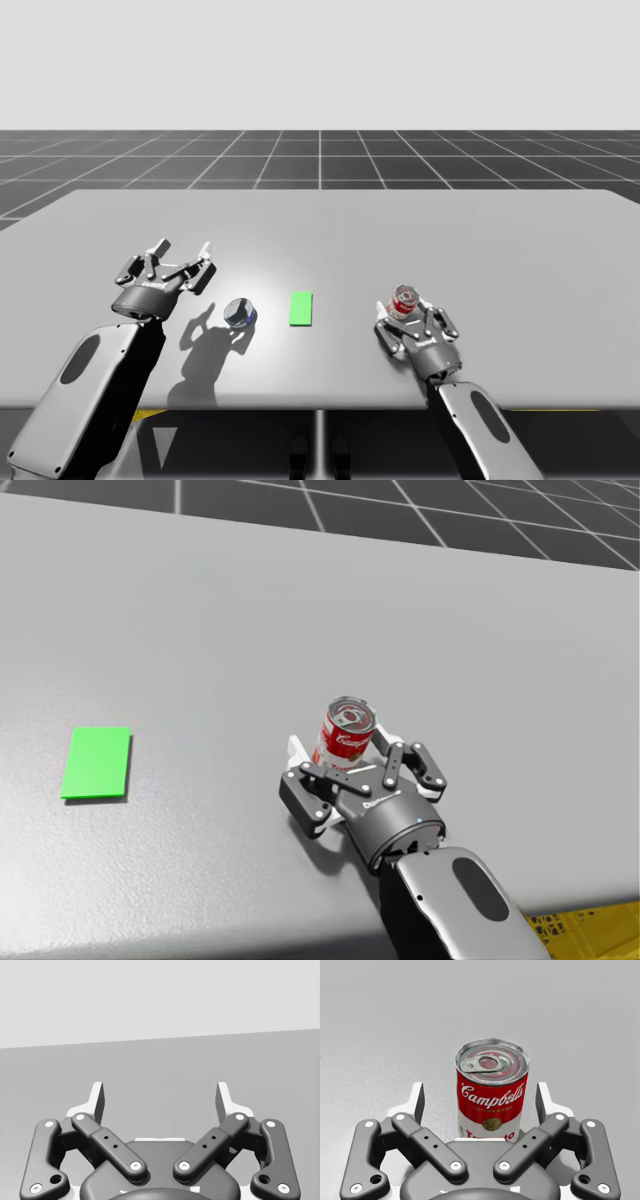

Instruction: Look at the card. If it is red, pick the object on the left. If it is green, pick the object on the right.

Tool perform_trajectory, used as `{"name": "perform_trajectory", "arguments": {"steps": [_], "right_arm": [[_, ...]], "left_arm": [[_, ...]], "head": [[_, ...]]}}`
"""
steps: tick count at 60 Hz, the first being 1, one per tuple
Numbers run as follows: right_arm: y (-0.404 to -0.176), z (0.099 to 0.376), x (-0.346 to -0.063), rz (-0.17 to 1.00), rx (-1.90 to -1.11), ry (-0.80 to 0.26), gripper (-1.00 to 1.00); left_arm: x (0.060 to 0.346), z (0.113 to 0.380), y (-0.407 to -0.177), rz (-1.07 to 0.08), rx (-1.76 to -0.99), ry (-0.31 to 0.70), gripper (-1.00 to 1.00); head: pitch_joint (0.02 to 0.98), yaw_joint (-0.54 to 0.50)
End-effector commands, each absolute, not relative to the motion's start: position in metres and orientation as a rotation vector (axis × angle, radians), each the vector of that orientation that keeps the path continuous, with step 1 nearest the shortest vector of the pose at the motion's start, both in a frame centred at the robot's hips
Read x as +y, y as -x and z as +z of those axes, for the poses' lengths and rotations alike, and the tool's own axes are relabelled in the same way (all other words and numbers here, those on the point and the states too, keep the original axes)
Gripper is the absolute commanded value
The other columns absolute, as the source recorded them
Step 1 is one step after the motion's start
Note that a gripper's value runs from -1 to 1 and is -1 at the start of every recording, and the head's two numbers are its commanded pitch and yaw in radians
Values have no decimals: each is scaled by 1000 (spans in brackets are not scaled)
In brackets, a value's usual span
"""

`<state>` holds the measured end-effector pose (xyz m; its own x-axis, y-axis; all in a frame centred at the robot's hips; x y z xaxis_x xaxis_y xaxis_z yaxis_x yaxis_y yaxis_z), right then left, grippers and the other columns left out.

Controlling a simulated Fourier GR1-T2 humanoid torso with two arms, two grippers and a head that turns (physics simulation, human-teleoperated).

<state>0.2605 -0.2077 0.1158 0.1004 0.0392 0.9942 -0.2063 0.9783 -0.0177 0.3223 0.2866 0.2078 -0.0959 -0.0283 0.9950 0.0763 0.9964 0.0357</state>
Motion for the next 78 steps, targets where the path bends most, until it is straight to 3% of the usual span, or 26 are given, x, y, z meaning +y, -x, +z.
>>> {"name": "perform_trajectory", "arguments": {"steps": [1,10,11,12,13,14,15,27,44,57,67,78], "right_arm": [[-277,108,-209,160,-1408,-122,-1000],[-276,104,-210,182,-1421,-77,-993],[-276,103,-211,176,-1442,-70,-865],[-276,102,-211,162,-1456,-58,-173],[-275,102,-211,153,-1452,-58,201],[-274,103,-211,150,-1448,-60,805],[-274,103,-212,146,-1442,-74,1000],[-271,101,-213,149,-1438,-68,1000],[-269,99,-213,147,-1433,-89,1000],[-267,102,-213,152,-1442,-92,1000],[-266,133,-217,153,-1508,-92,1000],[-273,186,-223,169,-1629,-45,1000]], "left_arm": [[288,208,-322,-87,-1665,37,-1000],[288,208,-322,-87,-1666,38,-1000],[288,208,-322,-87,-1666,38,-1000],[288,208,-322,-87,-1666,38,-1000],[288,208,-322,-87,-1666,38,-1000],[288,208,-322,-87,-1666,38,-1000],[288,208,-322,-87,-1666,38,-1000],[288,208,-322,-87,-1666,38,-1000],[288,208,-322,-87,-1666,38,-1000],[288,208,-322,-87,-1666,38,-1000],[288,208,-322,-87,-1666,38,-1000],[288,208,-322,-87,-1666,38,-1000]], "head": [[815,-289],[810,-289],[810,-290],[808,-291],[807,-291],[806,-292],[802,-294],[739,-308],[473,-344],[404,-357],[406,-359],[399,-366]]}}
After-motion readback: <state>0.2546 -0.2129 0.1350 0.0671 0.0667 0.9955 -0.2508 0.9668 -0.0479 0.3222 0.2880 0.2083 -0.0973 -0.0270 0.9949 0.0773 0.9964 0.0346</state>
